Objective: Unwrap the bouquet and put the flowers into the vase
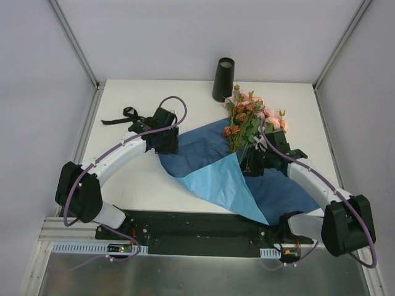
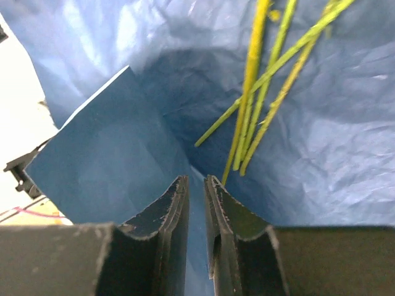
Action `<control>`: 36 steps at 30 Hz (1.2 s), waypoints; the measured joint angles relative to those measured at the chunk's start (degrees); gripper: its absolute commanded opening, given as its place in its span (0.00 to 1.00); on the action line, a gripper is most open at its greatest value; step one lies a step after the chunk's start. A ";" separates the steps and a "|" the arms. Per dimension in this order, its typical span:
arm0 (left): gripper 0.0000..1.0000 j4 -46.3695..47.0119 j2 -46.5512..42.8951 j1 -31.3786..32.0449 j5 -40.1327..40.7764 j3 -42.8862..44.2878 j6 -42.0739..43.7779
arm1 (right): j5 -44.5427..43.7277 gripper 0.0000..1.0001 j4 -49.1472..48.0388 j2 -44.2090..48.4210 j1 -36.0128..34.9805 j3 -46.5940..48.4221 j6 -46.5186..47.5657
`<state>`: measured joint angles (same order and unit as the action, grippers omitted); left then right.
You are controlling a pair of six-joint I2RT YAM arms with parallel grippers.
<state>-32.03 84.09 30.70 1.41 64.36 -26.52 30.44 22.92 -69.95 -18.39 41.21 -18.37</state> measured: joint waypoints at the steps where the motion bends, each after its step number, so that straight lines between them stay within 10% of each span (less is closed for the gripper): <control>1: 0.44 0.00 -0.46 -0.04 -0.09 0.00 0.24 | 0.98 0.22 -0.07 1.05 -0.37 -0.52 0.00; 19: 0.45 -0.17 -5.07 -0.07 -13.38 1.27 1.70 | 8.59 0.21 -9.42 11.58 -8.98 -11.54 -10.95; 36: 0.45 -0.44 -6.16 -0.07 -9.92 -3.17 2.36 | -1.05 0.19 -19.45 8.83 -27.12 -18.21 -21.73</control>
<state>-32.47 77.93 30.63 -8.51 61.19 -24.16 29.39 3.46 -61.12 -45.52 23.00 -40.10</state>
